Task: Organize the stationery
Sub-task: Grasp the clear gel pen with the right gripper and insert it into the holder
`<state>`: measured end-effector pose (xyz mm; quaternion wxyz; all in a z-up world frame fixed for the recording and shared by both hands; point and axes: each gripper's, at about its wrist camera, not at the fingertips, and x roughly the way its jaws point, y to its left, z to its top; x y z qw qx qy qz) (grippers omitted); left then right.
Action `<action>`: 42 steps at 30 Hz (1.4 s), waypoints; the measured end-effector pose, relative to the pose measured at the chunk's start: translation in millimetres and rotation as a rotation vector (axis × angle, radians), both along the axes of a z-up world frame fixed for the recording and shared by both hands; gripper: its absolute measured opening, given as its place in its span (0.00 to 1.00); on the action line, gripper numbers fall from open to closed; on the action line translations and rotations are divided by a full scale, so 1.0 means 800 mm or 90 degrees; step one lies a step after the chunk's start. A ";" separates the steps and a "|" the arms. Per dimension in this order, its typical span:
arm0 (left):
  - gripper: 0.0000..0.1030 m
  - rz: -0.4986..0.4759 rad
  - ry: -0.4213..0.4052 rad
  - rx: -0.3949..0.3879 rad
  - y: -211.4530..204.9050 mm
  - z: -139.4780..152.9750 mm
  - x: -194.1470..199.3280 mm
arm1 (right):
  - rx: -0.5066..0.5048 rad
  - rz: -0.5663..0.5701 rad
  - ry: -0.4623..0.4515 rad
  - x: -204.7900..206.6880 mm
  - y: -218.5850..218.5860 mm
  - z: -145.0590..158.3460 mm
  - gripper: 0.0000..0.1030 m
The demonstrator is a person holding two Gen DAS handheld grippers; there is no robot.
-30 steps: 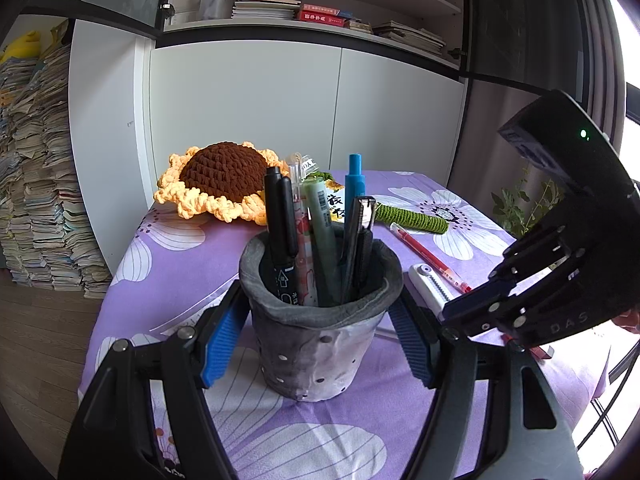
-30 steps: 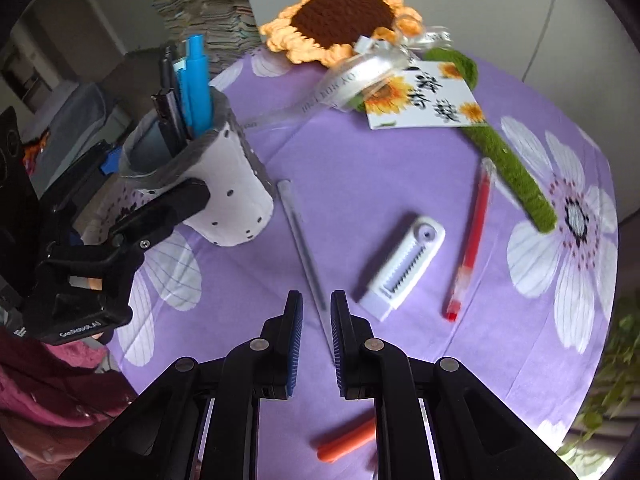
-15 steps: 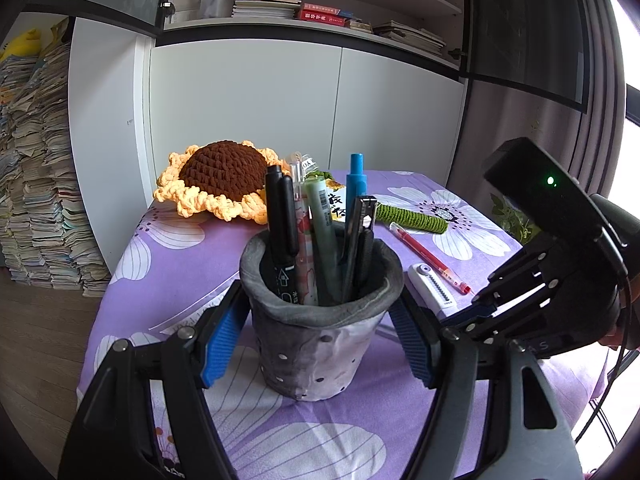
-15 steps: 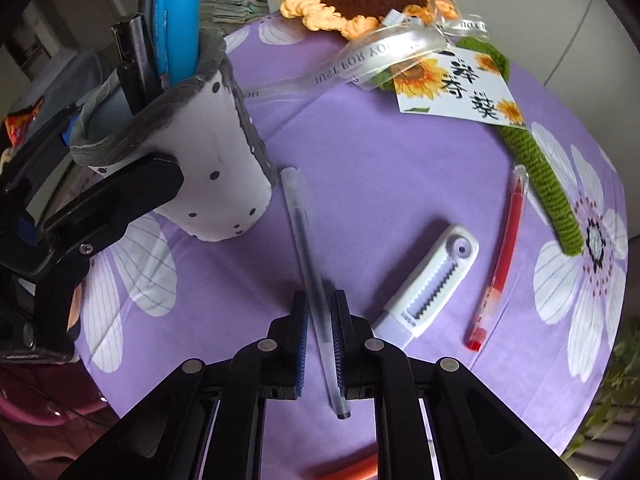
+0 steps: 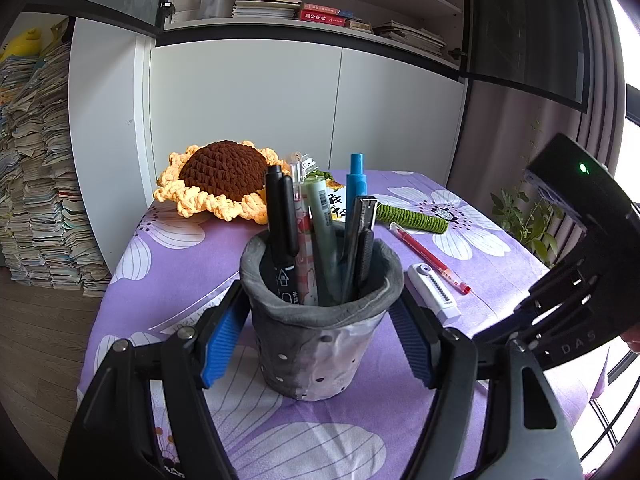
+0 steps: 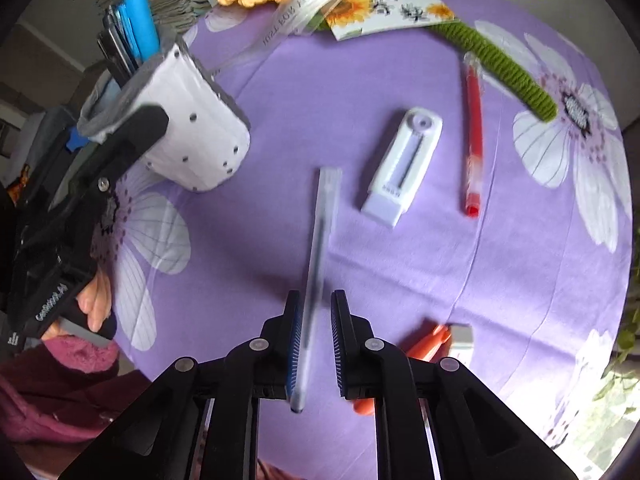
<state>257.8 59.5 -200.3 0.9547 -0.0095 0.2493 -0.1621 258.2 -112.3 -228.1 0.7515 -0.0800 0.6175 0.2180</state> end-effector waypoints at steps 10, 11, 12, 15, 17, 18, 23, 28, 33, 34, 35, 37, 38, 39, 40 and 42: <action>0.68 0.000 0.000 0.001 0.000 0.000 0.000 | -0.004 -0.002 -0.036 0.042 0.031 0.000 0.26; 0.68 0.000 0.000 0.001 -0.001 0.000 0.000 | -0.011 -0.001 -0.042 0.043 0.033 0.000 0.26; 0.68 0.000 0.000 0.001 0.000 0.000 0.000 | -0.021 -0.002 -0.045 0.045 0.036 -0.001 0.26; 0.68 0.000 0.000 0.001 -0.001 0.000 -0.001 | -0.043 0.001 -0.044 0.052 0.043 -0.008 0.26; 0.68 0.000 0.000 0.001 -0.001 0.000 0.000 | -0.050 0.011 -0.056 0.069 0.046 0.002 0.26; 0.68 0.000 0.000 0.001 0.000 0.000 0.000 | -0.056 0.016 -0.064 0.068 0.049 0.002 0.26; 0.68 0.000 0.000 0.001 -0.001 0.000 -0.001 | -0.051 0.010 -0.073 0.076 0.057 0.003 0.14; 0.68 0.000 0.000 0.001 0.000 0.000 -0.001 | 0.009 -0.012 -0.126 0.047 0.045 0.051 0.14; 0.68 0.000 0.000 0.001 0.000 0.000 -0.001 | 0.064 -0.008 -0.211 0.004 0.038 0.119 0.14; 0.68 0.000 0.000 0.001 -0.001 0.000 -0.001 | 0.077 -0.007 -0.232 -0.008 0.033 0.133 0.13; 0.68 0.000 0.000 0.001 0.000 0.000 0.000 | 0.091 -0.005 -0.254 -0.015 0.033 0.147 0.13; 0.68 0.000 0.000 0.001 -0.001 0.000 0.000 | 0.119 -0.002 -0.295 -0.021 0.027 0.175 0.13; 0.68 0.000 0.000 0.001 -0.001 0.000 -0.001 | 0.135 0.001 -0.317 -0.027 0.028 0.188 0.13; 0.68 0.000 0.000 0.001 -0.001 0.000 -0.001 | 0.153 0.005 -0.337 -0.034 0.027 0.201 0.13; 0.68 0.000 0.000 0.001 -0.001 0.000 -0.001 | 0.169 0.008 -0.355 -0.034 0.026 0.204 0.13; 0.68 0.000 0.000 0.001 -0.001 0.000 -0.001 | 0.195 0.017 -0.385 -0.037 0.031 0.225 0.13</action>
